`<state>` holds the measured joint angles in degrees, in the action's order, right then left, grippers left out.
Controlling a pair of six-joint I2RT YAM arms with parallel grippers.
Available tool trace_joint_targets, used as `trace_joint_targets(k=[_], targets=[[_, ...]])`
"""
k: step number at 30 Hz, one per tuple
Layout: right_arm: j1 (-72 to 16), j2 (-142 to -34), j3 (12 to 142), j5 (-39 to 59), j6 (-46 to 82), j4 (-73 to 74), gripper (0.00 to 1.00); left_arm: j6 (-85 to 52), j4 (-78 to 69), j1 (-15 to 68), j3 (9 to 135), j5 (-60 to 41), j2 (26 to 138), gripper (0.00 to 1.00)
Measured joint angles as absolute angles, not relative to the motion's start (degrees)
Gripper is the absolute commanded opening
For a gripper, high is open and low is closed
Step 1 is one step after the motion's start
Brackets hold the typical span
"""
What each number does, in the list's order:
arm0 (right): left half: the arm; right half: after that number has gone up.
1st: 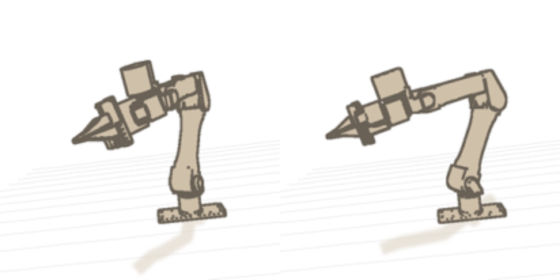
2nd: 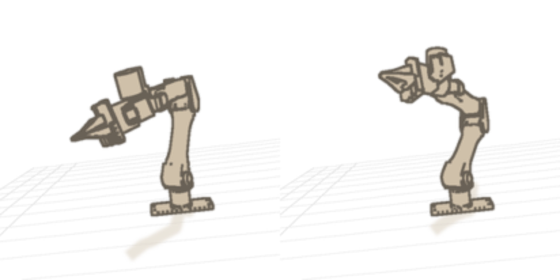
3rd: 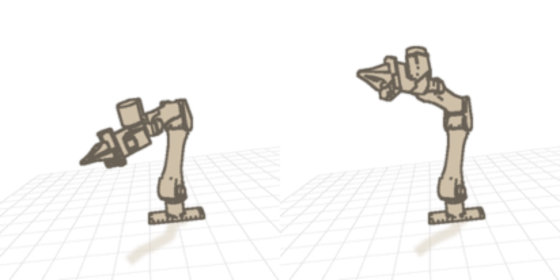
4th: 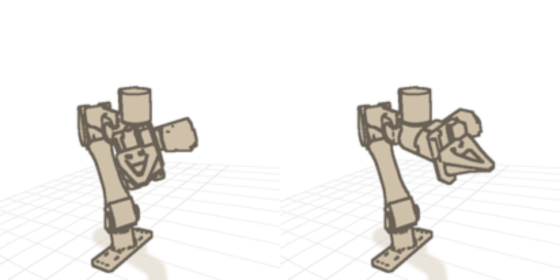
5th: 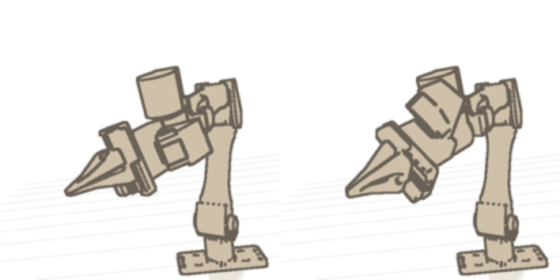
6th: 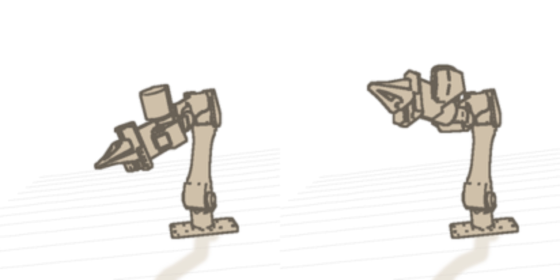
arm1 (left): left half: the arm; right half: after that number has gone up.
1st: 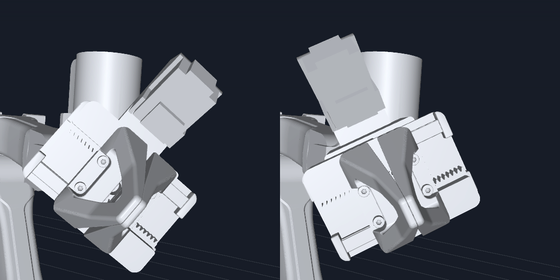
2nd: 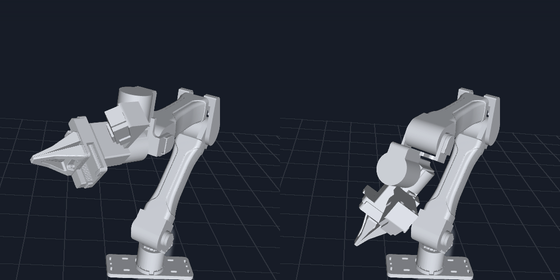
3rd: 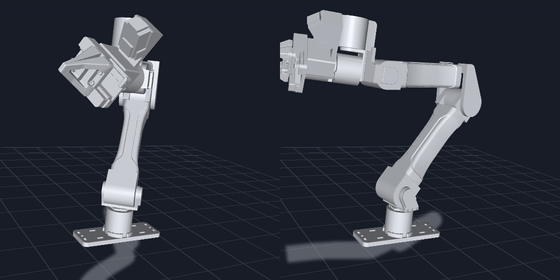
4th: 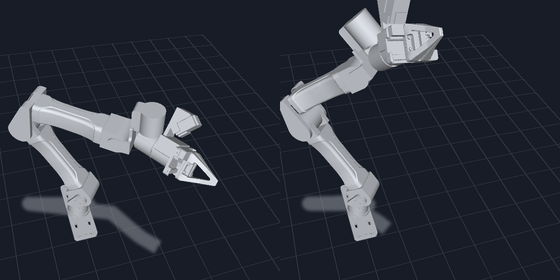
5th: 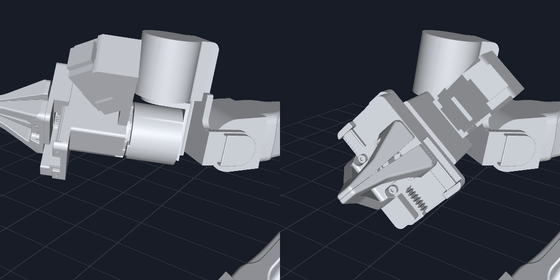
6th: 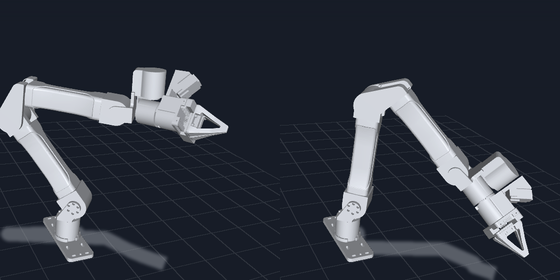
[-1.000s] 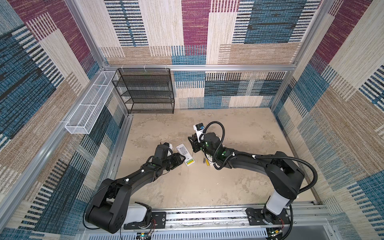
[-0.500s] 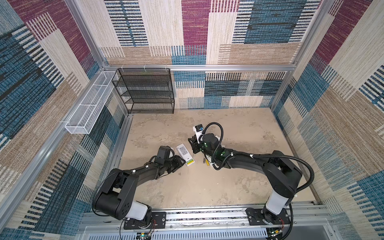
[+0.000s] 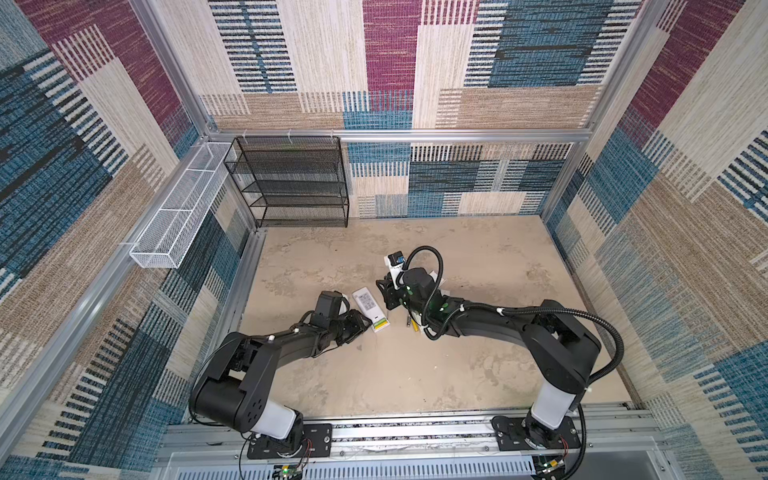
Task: Unload the batteries from the remote control
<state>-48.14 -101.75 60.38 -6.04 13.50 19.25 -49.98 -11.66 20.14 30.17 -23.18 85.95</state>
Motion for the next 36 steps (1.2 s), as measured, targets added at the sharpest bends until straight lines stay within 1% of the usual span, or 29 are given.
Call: trace_joint_targets(k=[28, 31, 36], targets=[[-48.14, -102.83, 61.47, -5.76, 13.93, 19.62, 0.0, -50.92, -12.82, 20.14, 29.82, -24.16, 86.56, 0.37], [-48.14, -102.85, 61.47, -5.56, 13.93, 19.62, 0.0, -51.13, -13.87, 20.16, 29.67, -24.36, 87.07, 0.36], [-48.05, -103.02, 61.32, -5.54, 14.81, 20.08, 0.0, -52.71, -16.56, 20.82, 29.02, -24.29, 88.07, 0.28]])
